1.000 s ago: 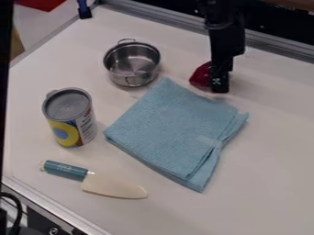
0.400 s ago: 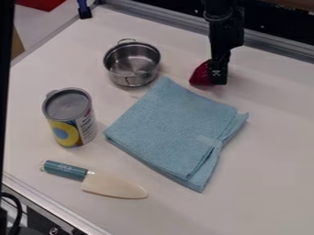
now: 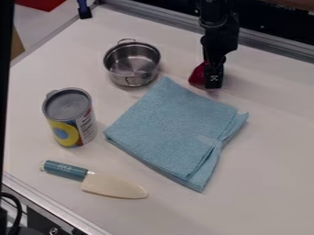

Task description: Move the red object inside the silver pot

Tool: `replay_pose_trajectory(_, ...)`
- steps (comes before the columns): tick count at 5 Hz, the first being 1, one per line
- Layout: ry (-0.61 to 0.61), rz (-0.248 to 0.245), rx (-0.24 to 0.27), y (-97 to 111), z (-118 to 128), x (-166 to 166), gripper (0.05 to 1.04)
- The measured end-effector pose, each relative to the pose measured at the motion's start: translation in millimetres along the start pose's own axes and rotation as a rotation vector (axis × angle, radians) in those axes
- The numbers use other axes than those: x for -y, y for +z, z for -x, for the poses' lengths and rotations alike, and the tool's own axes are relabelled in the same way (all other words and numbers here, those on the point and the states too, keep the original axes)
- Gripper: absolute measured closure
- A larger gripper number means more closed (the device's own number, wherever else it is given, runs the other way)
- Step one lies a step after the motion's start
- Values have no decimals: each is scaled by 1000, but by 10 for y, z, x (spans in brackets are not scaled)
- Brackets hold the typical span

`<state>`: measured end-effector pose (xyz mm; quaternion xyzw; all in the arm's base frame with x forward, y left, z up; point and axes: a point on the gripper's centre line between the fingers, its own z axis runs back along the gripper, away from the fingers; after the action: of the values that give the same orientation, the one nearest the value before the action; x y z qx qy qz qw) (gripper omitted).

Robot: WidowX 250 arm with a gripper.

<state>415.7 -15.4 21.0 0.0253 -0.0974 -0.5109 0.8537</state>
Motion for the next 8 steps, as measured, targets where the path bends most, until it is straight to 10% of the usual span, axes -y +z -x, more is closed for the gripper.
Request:
replay_pose_trajectory(2, 104, 1, 37, -69, -20, 57, 273)
replay_pose_trajectory(5, 187, 12, 20, 213, 128, -4, 273)
replay_pose_trajectory(8, 449, -191, -6, 646, 1079, -479, 273)
